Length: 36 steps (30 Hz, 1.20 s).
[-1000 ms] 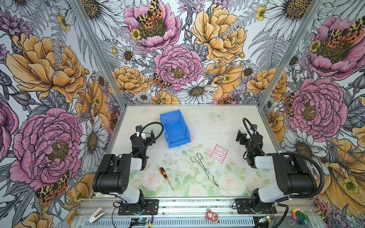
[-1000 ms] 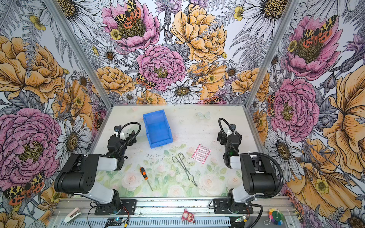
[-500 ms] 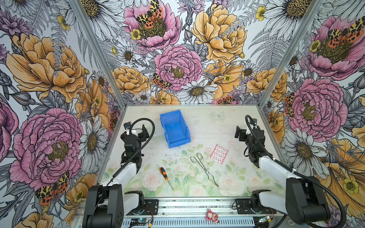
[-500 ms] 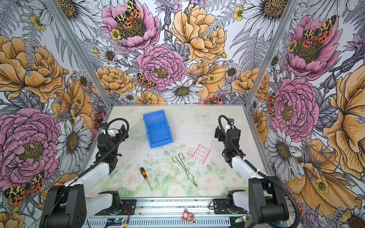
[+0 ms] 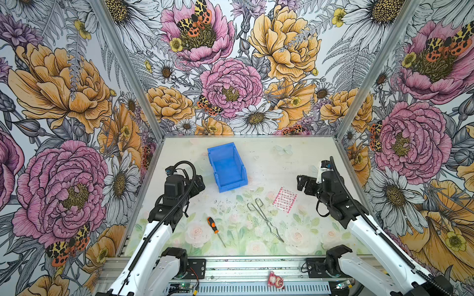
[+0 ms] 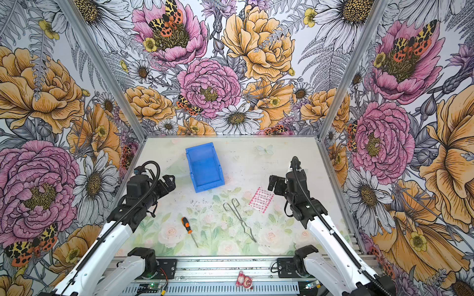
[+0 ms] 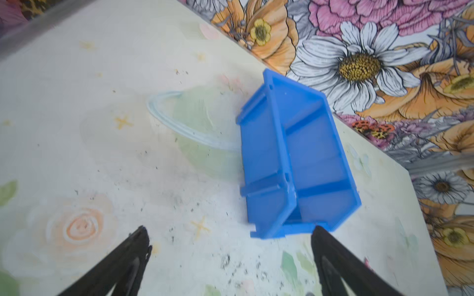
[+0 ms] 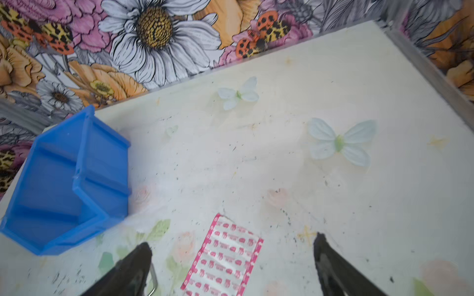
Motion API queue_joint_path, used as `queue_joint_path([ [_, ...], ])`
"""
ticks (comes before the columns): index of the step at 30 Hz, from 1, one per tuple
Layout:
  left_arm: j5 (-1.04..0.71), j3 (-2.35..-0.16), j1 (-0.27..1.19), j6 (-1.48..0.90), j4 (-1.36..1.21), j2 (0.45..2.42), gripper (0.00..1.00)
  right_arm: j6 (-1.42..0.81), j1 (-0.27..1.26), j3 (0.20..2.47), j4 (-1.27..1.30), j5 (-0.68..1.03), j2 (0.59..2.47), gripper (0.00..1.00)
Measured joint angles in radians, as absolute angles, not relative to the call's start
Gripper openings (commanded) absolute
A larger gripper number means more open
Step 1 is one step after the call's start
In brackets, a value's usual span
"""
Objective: Put the screwdriver in the bin
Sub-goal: 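Move the left gripper over the orange-handled screwdriver while the right arm advances toward the tongs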
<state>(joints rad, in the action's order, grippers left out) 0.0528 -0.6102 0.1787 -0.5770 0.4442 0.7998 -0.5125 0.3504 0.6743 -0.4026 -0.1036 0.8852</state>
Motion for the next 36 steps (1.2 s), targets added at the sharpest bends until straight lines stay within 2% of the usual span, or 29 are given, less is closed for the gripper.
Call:
queue_joint_path([
  [8, 0.074, -0.610, 0.449, -0.746, 0.734, 0.693, 0.99, -0.438, 0.672, 0.700, -0.478, -0.107, 0.895, 1.00],
  [16, 0.127, -0.574, 0.605, -0.933, 0.854, 0.723, 0.99, -0.249, 0.857, 0.757, -0.481, -0.068, 1.015, 0.99],
  [20, 0.153, -0.559, 0.616, -0.996, 0.868, 0.782, 0.98, -0.170, 0.903, 0.768, -0.477, -0.024, 1.059, 0.99],
  [29, 0.196, -0.555, 0.625, -1.075, 0.871, 0.917, 0.83, -0.078, 0.918, 0.770, -0.407, 0.062, 1.081, 1.00],
  [36, 0.199, -0.551, 0.654, -1.120, 0.841, 0.974, 0.78, -0.035, 0.918, 0.771, -0.392, 0.084, 1.095, 0.99],
])
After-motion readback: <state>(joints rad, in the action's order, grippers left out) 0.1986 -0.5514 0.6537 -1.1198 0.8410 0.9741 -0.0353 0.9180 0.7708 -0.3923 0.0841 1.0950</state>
